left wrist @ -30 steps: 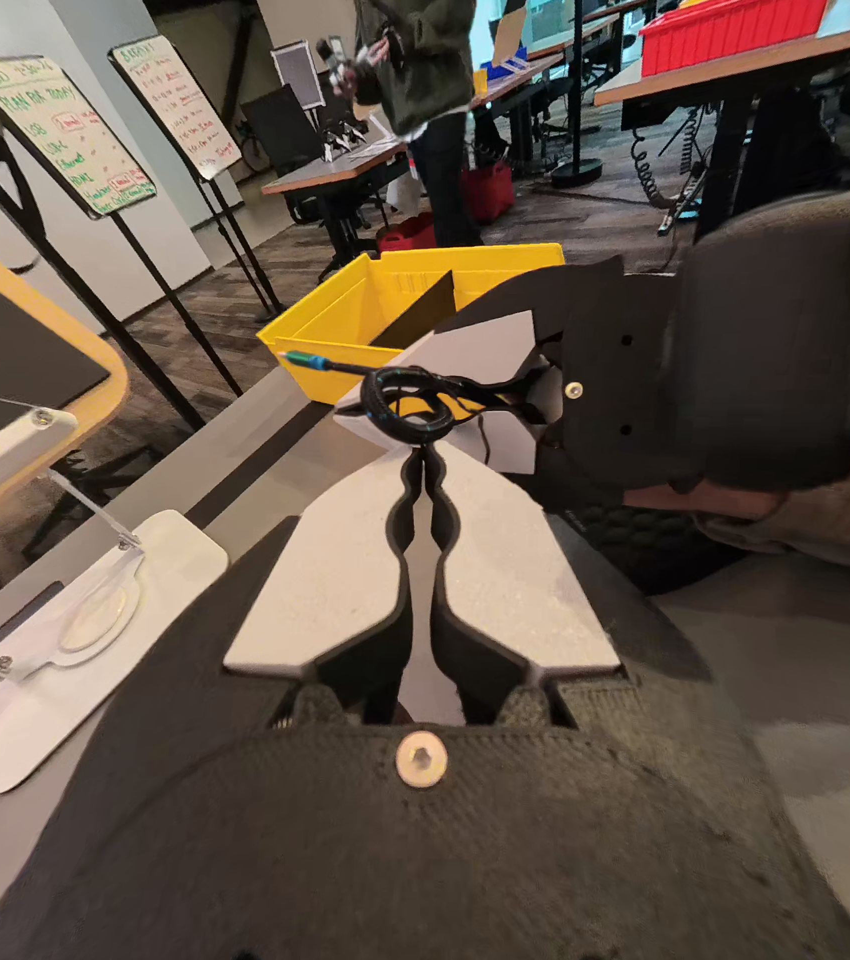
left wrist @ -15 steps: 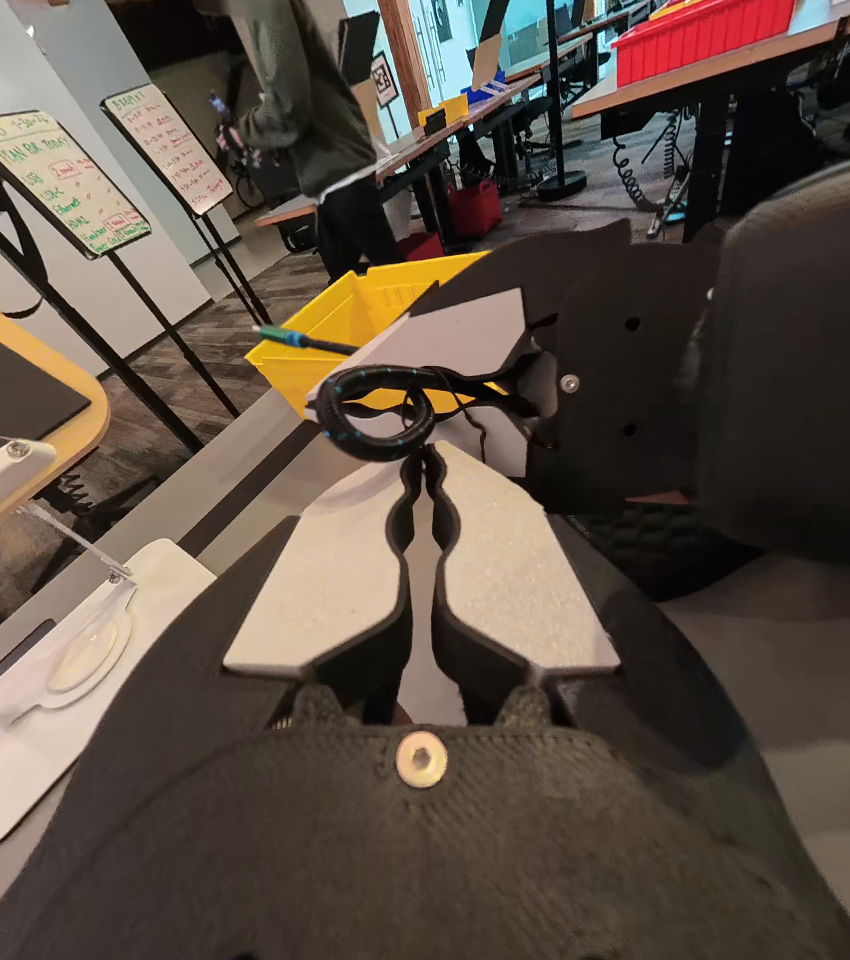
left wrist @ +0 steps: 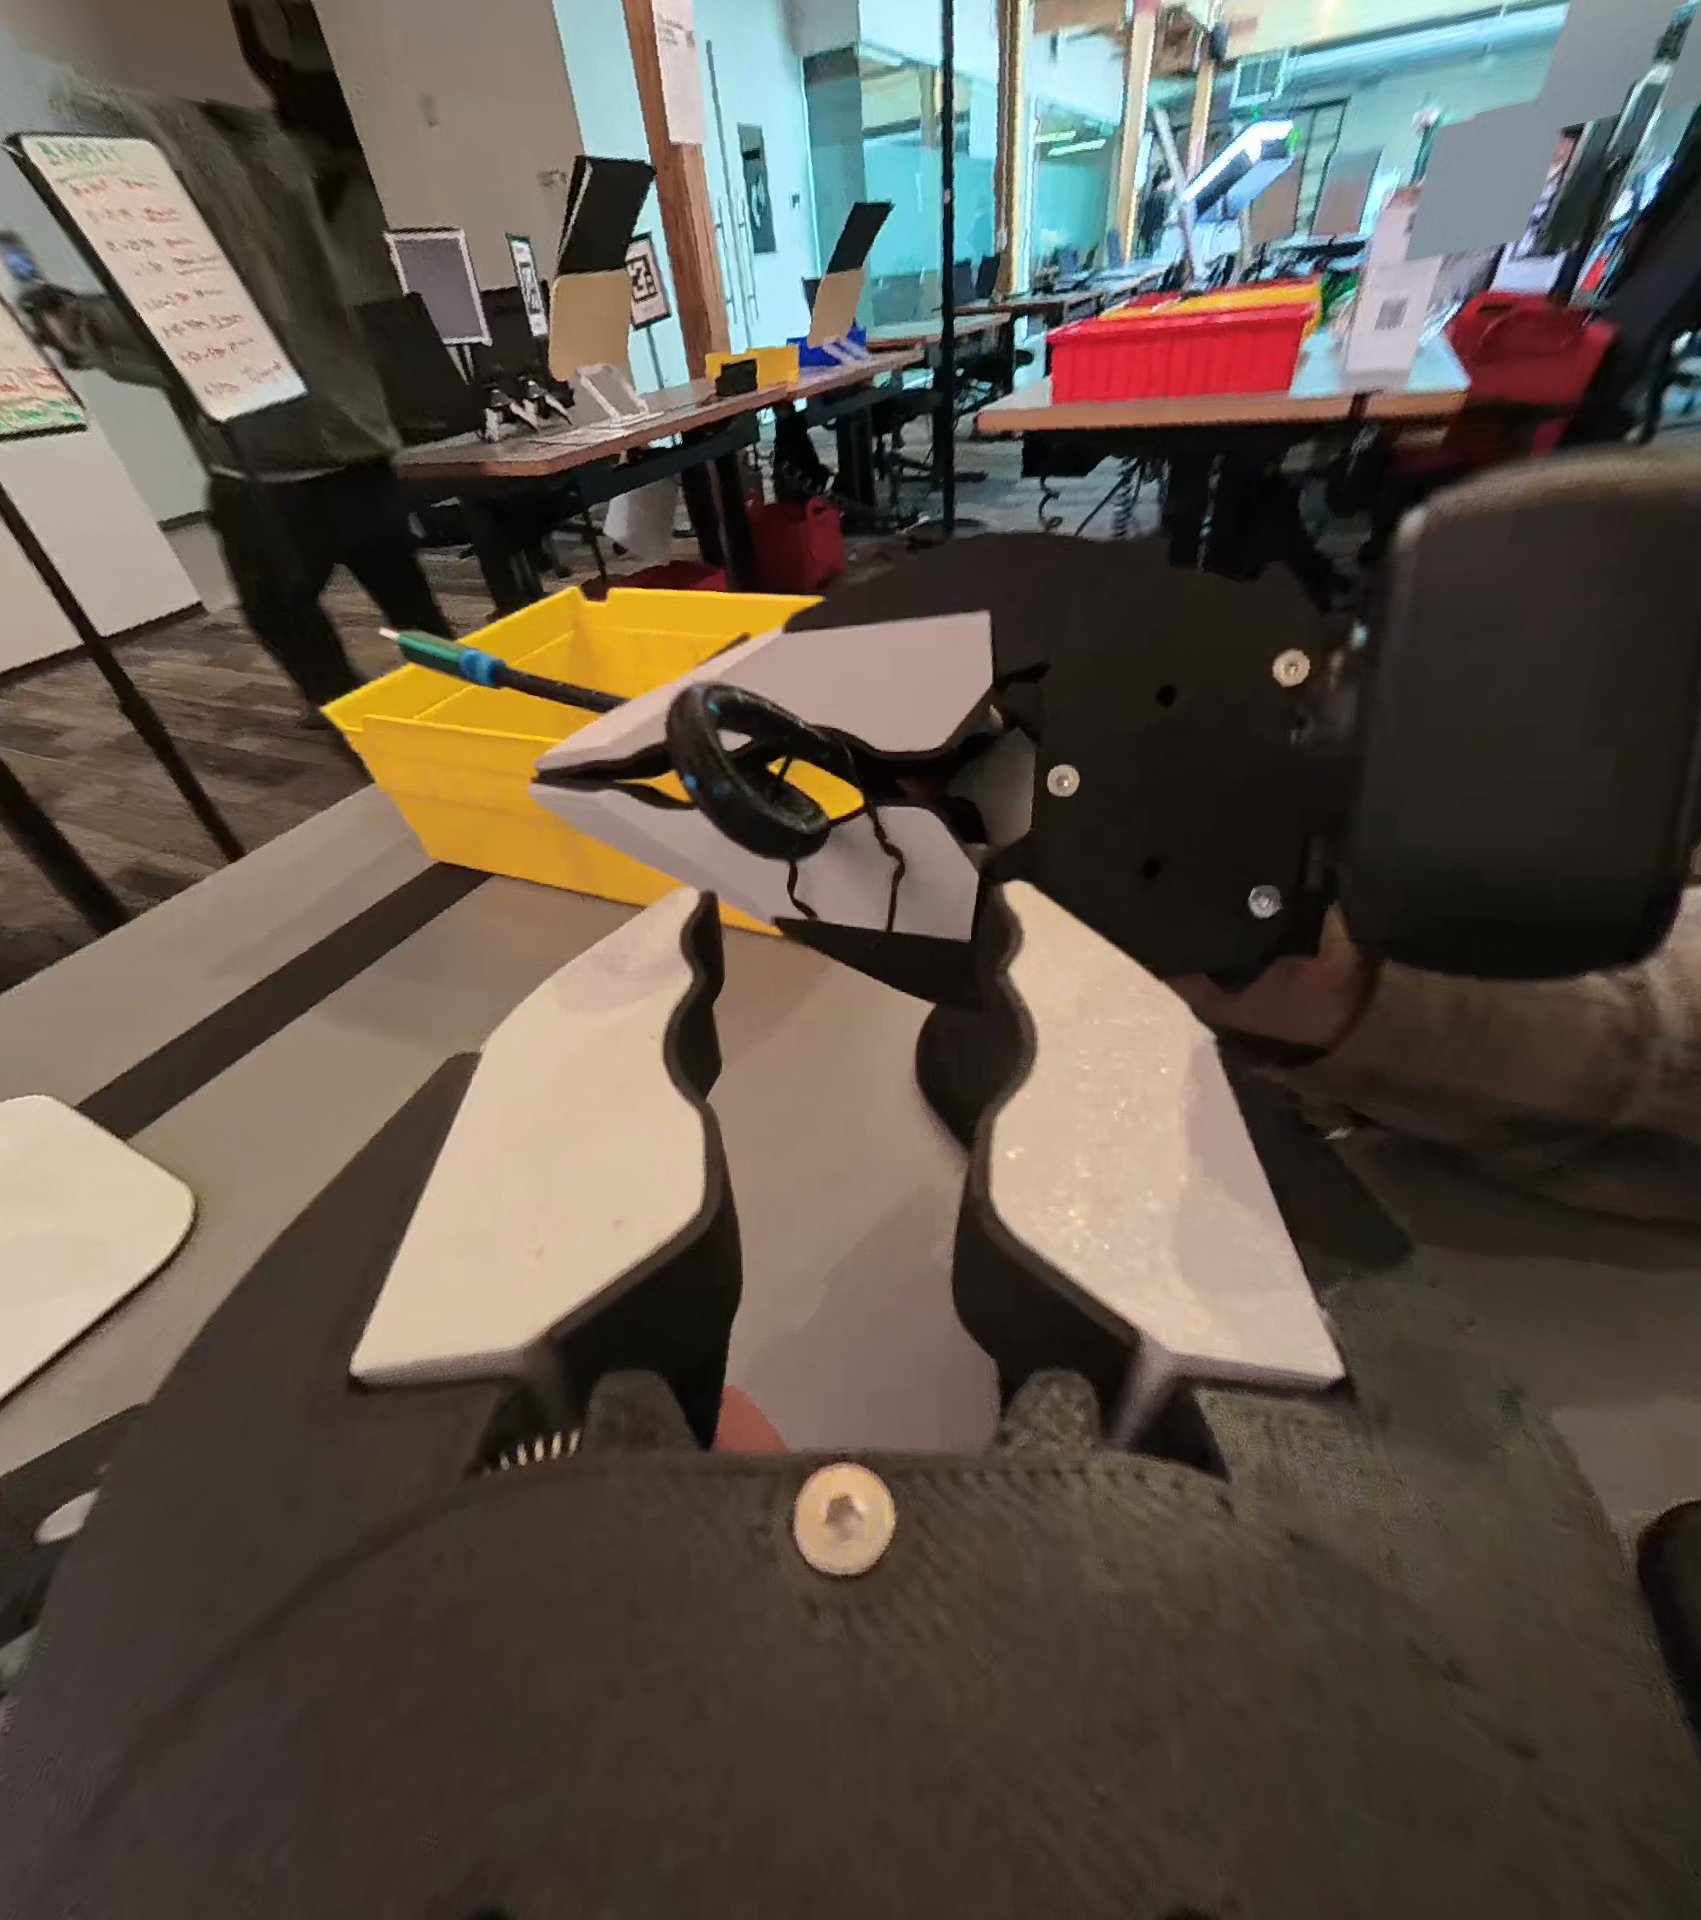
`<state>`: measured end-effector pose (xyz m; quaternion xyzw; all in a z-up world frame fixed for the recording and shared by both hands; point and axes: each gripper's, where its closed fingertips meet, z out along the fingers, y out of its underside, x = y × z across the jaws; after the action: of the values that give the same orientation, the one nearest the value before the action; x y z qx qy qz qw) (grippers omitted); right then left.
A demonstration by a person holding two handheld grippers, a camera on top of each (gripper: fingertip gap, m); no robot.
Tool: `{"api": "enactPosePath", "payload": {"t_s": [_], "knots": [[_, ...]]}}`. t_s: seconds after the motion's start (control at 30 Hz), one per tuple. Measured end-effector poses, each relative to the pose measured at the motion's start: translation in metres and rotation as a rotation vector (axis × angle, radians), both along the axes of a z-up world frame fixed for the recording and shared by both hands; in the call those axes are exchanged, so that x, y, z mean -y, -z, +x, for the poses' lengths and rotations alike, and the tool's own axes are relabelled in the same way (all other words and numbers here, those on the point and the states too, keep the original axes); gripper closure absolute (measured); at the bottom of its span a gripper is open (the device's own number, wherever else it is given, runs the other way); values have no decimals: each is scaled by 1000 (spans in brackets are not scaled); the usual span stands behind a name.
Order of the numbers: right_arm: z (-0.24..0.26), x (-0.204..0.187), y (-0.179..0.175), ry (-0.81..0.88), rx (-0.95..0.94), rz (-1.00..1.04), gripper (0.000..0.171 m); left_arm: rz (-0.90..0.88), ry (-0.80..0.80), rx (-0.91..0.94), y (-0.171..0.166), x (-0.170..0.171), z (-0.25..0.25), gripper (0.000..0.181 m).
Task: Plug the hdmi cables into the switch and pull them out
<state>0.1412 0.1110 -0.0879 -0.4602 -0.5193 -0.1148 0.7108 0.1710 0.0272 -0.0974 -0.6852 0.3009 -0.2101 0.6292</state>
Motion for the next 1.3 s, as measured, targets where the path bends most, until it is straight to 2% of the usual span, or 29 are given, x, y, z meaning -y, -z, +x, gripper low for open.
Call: {"api": "enactPosePath", "payload": {"t_s": [0.17,0.5,0.67,0.83,0.97,1.07,1.3], "knots": [[-2,3,-1,-17,-12,-7,171,-14,16,10,1,-10,6,137],[2,0,-1,-9,-10,-4,171,-66,73,149,-1,-18,11,170],[4,-1,-1,-2,-11,-1,171,-57,85,145,-1,-17,15,178],[4,-3,0,-2,-7,-4,171,-60,87,169,0,-19,15,179],[2,0,3,-37,-7,-66,171,12,50,67,1,-19,10,180],[-1,1,10,-60,2,-139,171,98,-8,-84,4,-20,7,180],[-8,6,28,-153,-49,-389,171,248,-138,-339,6,-23,2,180]]}}
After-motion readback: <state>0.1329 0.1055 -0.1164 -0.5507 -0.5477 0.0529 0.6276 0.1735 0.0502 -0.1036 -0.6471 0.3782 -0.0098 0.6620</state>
